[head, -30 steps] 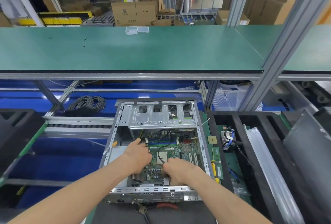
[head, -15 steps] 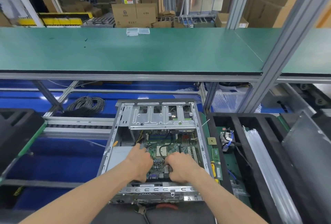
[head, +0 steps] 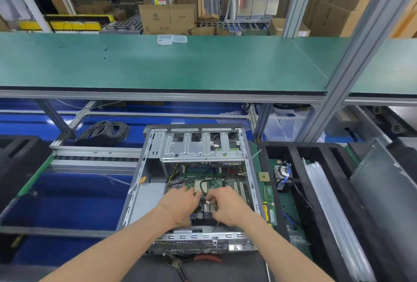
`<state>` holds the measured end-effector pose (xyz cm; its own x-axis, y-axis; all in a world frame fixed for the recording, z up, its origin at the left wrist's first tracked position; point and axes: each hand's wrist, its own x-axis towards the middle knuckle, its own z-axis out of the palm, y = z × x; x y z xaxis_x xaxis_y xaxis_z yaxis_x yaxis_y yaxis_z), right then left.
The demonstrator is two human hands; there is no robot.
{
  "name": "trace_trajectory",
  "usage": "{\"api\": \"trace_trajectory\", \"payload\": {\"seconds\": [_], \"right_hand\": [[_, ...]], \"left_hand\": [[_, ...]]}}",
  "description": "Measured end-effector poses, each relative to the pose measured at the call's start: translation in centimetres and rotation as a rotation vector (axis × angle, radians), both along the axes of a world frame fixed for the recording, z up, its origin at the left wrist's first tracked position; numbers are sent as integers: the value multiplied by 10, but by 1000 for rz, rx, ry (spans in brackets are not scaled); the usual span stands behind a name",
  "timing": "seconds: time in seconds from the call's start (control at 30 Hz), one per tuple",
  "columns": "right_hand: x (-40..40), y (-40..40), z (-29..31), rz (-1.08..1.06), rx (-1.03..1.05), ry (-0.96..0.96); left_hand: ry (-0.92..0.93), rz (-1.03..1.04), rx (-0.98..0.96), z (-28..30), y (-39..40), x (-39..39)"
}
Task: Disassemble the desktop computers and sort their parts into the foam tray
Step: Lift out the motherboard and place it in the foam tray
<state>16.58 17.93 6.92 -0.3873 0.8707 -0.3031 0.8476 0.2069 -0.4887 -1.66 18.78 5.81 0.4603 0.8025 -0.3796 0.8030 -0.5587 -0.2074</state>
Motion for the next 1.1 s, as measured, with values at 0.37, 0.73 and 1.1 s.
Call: {"api": "trace_trajectory", "payload": {"seconds": [0.37, 0.73, 1.1], "right_hand": [[4, -6, 8, -273, -70, 349], [0, -13, 14, -49, 359, -52], [-6, -1, -11, 199, 265, -244]], "left_hand": [[-53, 93, -24, -2, -1, -1], [-81, 40, 106, 5, -4, -6], [-180, 48, 78, 9, -2, -11]]}}
